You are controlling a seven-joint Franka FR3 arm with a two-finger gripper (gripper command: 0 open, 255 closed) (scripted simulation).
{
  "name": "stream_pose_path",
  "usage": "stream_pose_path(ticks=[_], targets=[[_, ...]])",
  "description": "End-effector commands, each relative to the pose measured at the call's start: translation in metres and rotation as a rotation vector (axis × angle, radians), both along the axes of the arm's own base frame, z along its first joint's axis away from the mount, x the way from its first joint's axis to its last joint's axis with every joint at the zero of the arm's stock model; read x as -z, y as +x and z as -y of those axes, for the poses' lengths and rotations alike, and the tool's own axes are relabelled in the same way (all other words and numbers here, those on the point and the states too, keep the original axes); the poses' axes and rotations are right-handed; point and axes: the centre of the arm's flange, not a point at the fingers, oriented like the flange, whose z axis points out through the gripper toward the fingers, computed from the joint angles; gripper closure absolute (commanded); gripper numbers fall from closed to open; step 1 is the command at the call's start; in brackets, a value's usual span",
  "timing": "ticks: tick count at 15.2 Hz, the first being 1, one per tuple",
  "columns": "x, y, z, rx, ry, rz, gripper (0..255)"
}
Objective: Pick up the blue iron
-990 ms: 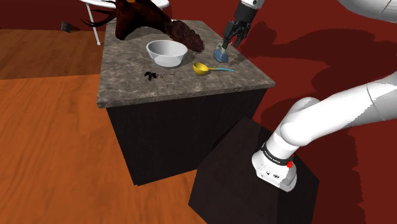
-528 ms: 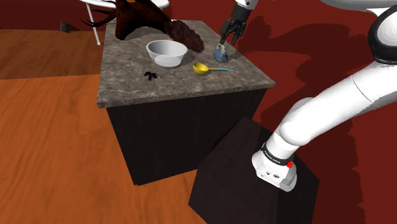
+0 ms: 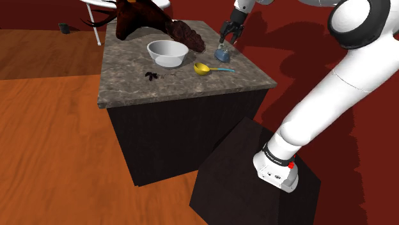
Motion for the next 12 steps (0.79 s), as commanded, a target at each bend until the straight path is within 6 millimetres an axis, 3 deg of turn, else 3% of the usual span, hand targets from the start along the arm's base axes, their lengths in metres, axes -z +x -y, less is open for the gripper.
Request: stream_pose_path(ticks=[1, 6, 12], targets=[[0.005, 0.014, 0.024, 0.015, 0.005, -0.002, 0], [0.022, 0.044, 0.079, 0.05, 0.018, -0.002, 0], [0.054, 0.044, 0.079, 0.05, 0.018, -0.002, 0]])
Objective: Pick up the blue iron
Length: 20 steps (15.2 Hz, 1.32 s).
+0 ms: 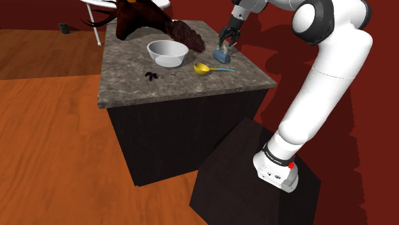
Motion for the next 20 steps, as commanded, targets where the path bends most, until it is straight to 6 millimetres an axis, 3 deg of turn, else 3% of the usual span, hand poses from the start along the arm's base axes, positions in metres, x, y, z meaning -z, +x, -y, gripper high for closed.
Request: stream_pose_path(ticks=[1, 3, 4, 13, 20], targets=[[0.01, 0.001, 0.0, 0.0, 0.0, 0.0, 0], [0.013, 0.001, 0.0, 0.0, 0.0, 0.0, 0], [0.013, 0.0, 0.0, 0.0, 0.0, 0.0, 255], [0.013, 0.001, 0.0, 0.0, 0.0, 0.0, 255], [-0.024, 0.001, 0.0, 0.0, 0.0, 0.0, 255]])
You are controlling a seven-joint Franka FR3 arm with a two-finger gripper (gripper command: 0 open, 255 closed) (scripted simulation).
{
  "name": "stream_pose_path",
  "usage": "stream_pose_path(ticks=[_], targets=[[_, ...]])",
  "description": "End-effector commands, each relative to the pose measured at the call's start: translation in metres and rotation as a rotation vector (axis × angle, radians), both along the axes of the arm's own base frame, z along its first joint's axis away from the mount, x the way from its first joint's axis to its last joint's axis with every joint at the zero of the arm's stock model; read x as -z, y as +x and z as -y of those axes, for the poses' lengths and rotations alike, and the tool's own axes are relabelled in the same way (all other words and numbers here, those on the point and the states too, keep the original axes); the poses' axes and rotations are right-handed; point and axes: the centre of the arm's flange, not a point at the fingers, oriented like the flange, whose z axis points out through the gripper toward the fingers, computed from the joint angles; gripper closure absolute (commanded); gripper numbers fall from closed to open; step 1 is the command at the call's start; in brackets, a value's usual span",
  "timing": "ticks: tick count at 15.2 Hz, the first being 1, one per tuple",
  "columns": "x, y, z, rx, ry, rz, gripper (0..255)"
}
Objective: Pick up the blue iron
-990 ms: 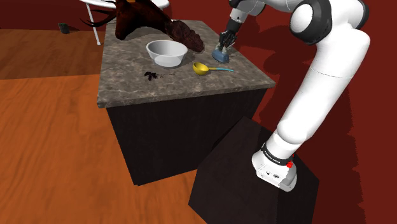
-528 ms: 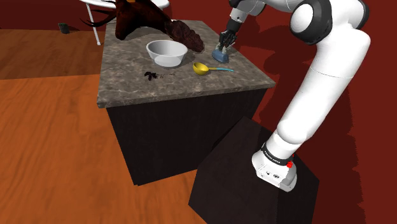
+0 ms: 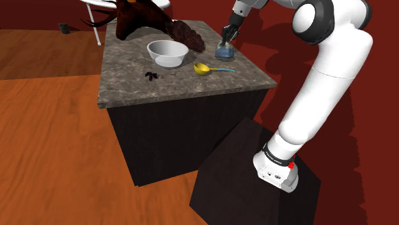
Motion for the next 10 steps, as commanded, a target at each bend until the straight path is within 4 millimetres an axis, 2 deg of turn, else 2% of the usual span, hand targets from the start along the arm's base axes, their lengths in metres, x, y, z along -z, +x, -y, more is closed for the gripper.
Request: stream_pose_path(ticks=[1, 8, 10], targets=[[-0.011, 0.0, 0.0, 0.0, 0.0, 0.0, 255], [-0.048, 0.0, 0.0, 0.0, 0.0, 0.0, 255], [-0.049, 0.0, 0.0, 0.0, 0.0, 0.0, 255]])
